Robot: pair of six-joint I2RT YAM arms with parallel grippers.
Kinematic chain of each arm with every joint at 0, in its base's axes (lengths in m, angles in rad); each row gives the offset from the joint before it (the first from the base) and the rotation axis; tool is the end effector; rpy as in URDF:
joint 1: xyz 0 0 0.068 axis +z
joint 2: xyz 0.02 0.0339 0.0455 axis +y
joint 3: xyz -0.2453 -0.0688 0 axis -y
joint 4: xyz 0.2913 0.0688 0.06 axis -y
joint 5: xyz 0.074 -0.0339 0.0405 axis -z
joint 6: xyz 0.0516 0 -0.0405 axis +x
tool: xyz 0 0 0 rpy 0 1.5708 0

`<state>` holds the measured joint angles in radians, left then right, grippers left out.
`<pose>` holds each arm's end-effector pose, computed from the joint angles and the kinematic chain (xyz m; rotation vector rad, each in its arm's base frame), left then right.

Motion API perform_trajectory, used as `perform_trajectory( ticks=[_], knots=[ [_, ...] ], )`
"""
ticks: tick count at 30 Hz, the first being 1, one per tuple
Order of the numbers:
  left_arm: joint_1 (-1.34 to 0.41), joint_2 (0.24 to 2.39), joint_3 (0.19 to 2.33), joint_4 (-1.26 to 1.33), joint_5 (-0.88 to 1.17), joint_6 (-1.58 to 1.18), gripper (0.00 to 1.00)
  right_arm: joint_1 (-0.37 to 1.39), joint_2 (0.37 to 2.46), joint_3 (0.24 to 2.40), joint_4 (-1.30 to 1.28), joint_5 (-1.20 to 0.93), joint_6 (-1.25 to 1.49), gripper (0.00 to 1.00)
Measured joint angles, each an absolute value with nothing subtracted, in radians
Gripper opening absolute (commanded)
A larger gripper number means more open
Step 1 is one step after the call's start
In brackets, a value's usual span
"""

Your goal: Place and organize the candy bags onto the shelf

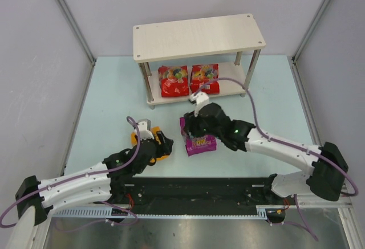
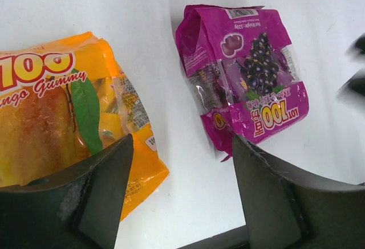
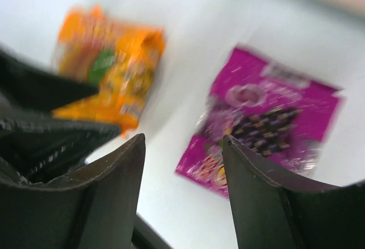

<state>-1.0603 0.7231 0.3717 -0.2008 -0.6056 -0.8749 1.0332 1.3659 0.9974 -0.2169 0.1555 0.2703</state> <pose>0.1377 -0.1858 0.1708 -0.1651 2.0587 -0.5751 0.1951 0.3117 0.2357 -0.7354 2.0812 0.5816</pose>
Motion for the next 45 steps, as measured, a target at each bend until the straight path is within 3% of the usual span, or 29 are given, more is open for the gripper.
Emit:
perform_trajectory(
  ticks=[5,13,23,31,32,34,35,37,38,45],
  knots=[
    [-1.06,0.747,0.372,-0.199,-0.607,-0.875,0.75,0.844,1.237,0.942,-0.186,0.183,0.356,0.62],
    [-1.06,0.788,0.372,-0.18,-0.603,-0.872,0.75,0.593,1.203,0.751,-0.188,0.102,0.459,0.61],
    [-1.06,0.881,0.389,-0.111,-0.566,-0.855,0.74,0.557,1.288,0.714,-0.081,-0.115,0.462,0.61],
    [-1.06,0.898,0.397,-0.08,-0.545,-0.854,0.74,0.556,1.405,0.714,-0.049,-0.165,0.459,0.6],
    [-1.06,0.899,0.397,-0.076,-0.544,-0.854,0.74,0.556,1.415,0.714,-0.046,-0.167,0.459,0.58],
    [-1.06,0.907,0.398,-0.069,-0.542,-0.854,0.74,0.556,1.431,0.714,-0.04,-0.176,0.459,0.41],
    [-1.06,0.912,0.399,-0.068,-0.54,-0.854,0.74,0.556,1.441,0.714,-0.031,-0.182,0.457,0.27],
    [-1.06,0.923,0.399,-0.062,-0.536,-0.854,0.74,0.556,1.457,0.714,-0.012,-0.201,0.455,0.13],
    [-1.06,0.927,0.399,-0.061,-0.535,-0.854,0.74,0.556,1.462,0.714,-0.003,-0.209,0.458,0.0],
    [-1.06,0.931,0.399,-0.06,-0.528,-0.854,0.74,0.554,1.408,0.705,-0.004,-0.215,0.458,0.0]
  ],
)
